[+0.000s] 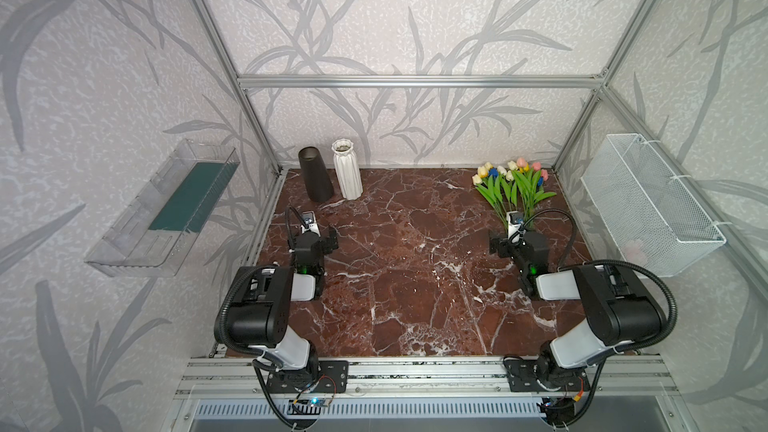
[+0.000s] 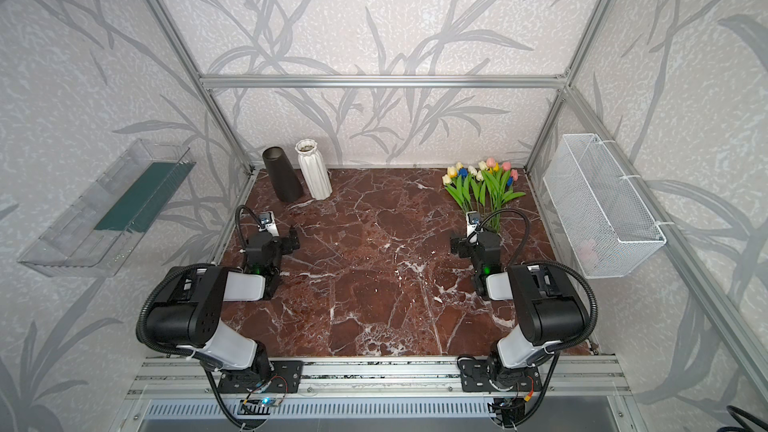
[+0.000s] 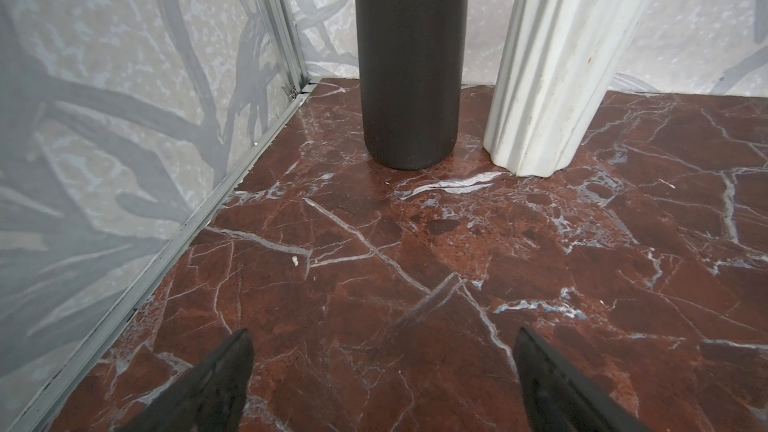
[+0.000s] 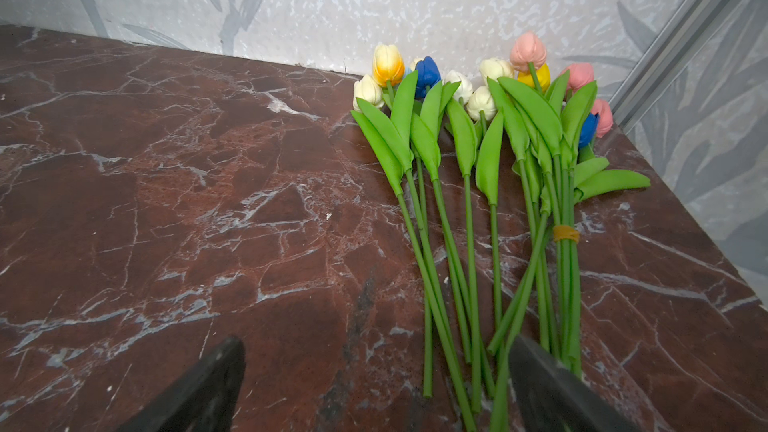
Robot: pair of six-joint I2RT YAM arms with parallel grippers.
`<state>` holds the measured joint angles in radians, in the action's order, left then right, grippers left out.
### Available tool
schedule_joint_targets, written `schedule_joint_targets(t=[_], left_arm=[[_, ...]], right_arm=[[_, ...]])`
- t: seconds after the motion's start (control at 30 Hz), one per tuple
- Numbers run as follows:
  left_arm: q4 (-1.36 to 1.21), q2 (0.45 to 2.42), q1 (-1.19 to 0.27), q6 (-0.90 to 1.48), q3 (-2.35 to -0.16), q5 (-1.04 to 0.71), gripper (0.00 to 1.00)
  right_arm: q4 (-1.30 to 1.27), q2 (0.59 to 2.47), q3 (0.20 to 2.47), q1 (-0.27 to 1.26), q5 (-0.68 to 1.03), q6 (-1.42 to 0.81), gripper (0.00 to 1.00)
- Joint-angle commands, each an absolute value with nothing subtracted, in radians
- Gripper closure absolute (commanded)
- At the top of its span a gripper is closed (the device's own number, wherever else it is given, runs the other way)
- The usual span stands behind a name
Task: Arrange the flowers into the vase
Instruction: 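Grasp the white vase with the left gripper while the right gripper reaches toward the tulips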
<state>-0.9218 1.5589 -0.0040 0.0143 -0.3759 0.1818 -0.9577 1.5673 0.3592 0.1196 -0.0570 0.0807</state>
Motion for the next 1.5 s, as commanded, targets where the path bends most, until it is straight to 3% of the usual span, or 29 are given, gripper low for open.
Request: schedule_joint_targets(t=[0.0, 0.03, 0.1, 0.13, 0.3, 0.53, 1.17, 1.37, 1.47], left_arm=[[-0.723, 1.38, -0.099, -0.068, -0.425, 0.24, 0.05], [-0.632, 1.312, -0.14, -0.08, -0.458, 0.285, 0.04], [-0.496, 1.207, -0.152, -0.022, -0.539, 0.171, 0.04], [-0.501, 1.212, -0.142, 0.004, -0.572, 0.112, 0.03], [-0.579, 1.515, -0.091, -0.018, -0.837, -0.032, 0.01], [-0.582, 1.776, -0.094, -0.063, -1.12, -0.053, 0.01], [-0.617, 2.055, -0.092, -0.115, -1.449, 0.02, 0.01], [-0.628, 2.098, -0.092, -0.128, -1.486, -0.002, 0.05], [-0.629, 2.112, -0.09, -0.135, -1.495, -0.01, 0.11]], right_arm=[[-0.895, 1.35, 0.325, 0.183, -0.162, 0.132, 0.01], [-0.784, 1.254, 0.35, 0.197, -0.162, 0.111, 0.01], [-0.473, 1.099, 0.457, 0.188, -0.019, -0.002, 0.01], [-0.442, 1.091, 0.495, 0.193, 0.058, -0.014, 0.01], [-0.493, 1.301, 0.703, 0.237, 0.248, -0.093, 0.01], [-0.641, 1.454, 0.784, 0.287, 0.328, -0.188, 0.01], [-0.768, 1.322, 0.65, 0.287, 0.437, -0.145, 0.01], [-0.778, 1.307, 0.635, 0.283, 0.443, -0.154, 0.01], [-0.788, 1.291, 0.619, 0.281, 0.445, -0.162, 0.01]])
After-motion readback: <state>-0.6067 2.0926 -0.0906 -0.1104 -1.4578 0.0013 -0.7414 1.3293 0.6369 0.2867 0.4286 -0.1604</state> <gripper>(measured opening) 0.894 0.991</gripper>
